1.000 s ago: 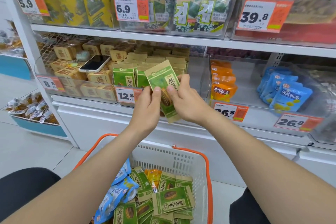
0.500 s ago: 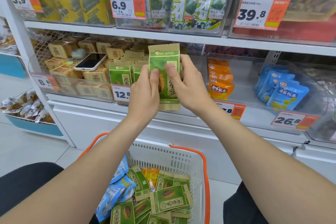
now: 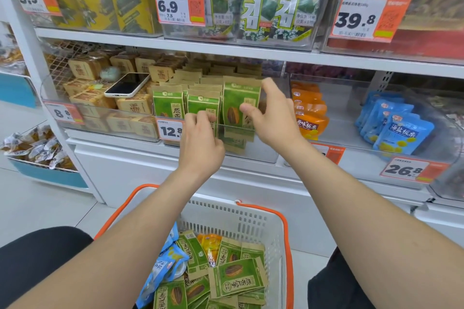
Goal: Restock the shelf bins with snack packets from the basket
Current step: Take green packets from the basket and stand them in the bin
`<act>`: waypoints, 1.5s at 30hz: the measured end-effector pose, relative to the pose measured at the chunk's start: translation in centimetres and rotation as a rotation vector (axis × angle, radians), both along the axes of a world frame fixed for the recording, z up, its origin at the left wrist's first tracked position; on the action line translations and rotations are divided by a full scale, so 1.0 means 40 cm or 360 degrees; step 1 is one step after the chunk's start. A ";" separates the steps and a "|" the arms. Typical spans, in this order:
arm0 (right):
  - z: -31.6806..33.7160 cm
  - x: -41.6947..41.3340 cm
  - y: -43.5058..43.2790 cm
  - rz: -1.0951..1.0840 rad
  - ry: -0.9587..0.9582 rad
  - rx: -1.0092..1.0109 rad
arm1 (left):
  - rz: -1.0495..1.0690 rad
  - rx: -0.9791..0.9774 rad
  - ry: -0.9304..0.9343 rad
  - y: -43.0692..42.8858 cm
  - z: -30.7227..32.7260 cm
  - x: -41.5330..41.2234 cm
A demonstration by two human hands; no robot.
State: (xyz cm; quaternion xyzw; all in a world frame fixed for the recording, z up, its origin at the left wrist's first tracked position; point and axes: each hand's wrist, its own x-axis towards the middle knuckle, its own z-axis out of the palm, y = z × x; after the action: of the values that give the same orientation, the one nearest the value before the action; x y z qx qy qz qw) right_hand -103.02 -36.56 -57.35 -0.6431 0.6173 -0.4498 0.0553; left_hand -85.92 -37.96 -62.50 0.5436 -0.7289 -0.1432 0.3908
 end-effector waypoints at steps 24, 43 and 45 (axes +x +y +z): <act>-0.006 0.092 -0.007 -0.0449 0.0359 0.0778 | 0.0000 0.0091 -0.0332 -0.017 -0.032 0.033; -0.261 0.307 0.221 0.0646 0.1629 0.1257 | -0.0714 0.1370 -0.2163 0.114 -0.373 0.256; -0.296 0.310 0.213 0.0782 0.1807 0.1360 | -0.0795 0.1470 -0.2314 0.140 -0.397 0.275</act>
State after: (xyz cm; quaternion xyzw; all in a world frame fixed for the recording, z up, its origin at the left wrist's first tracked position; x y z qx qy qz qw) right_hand -90.62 -28.03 -69.20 -0.8181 0.5104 0.2549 0.0721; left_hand -74.93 -32.36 -78.36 0.4287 -0.7631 -0.1234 -0.4677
